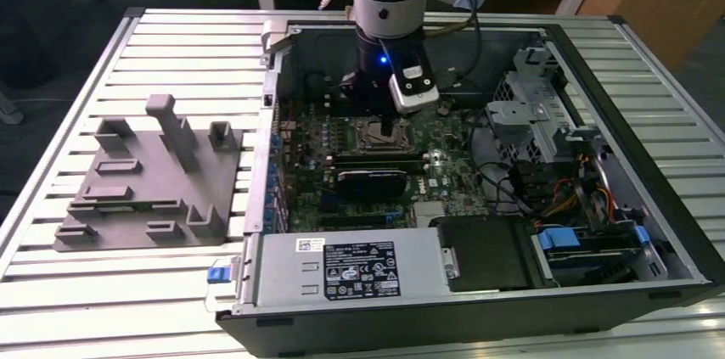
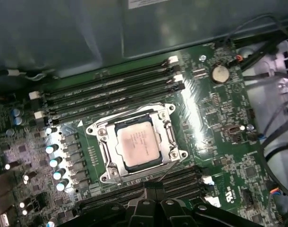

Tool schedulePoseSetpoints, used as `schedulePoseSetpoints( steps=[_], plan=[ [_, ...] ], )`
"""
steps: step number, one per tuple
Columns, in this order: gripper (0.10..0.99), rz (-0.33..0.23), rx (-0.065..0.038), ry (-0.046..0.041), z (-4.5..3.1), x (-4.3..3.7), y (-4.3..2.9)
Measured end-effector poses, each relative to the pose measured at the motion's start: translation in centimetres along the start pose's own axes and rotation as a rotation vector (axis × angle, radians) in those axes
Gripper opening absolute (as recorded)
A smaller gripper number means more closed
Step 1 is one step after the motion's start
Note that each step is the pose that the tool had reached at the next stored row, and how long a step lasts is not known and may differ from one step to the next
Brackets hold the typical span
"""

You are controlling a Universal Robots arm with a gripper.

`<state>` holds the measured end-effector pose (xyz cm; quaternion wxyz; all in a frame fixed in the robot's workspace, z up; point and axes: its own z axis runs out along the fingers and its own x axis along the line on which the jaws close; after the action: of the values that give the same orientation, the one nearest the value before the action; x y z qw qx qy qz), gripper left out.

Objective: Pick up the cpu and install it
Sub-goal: 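Install the second cpu locking lever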

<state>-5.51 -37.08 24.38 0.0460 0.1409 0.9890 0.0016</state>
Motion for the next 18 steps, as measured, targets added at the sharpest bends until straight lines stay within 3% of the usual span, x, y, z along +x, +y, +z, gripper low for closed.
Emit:
schedulePoseSetpoints(
  steps=[7,18],
  plan=[
    [0.106,-0.039,0.001,0.0164,0.70,-0.07,-0.47],
    [0.106,-0.065,0.000,0.0181,0.95,-0.18,-0.94]
  ],
)
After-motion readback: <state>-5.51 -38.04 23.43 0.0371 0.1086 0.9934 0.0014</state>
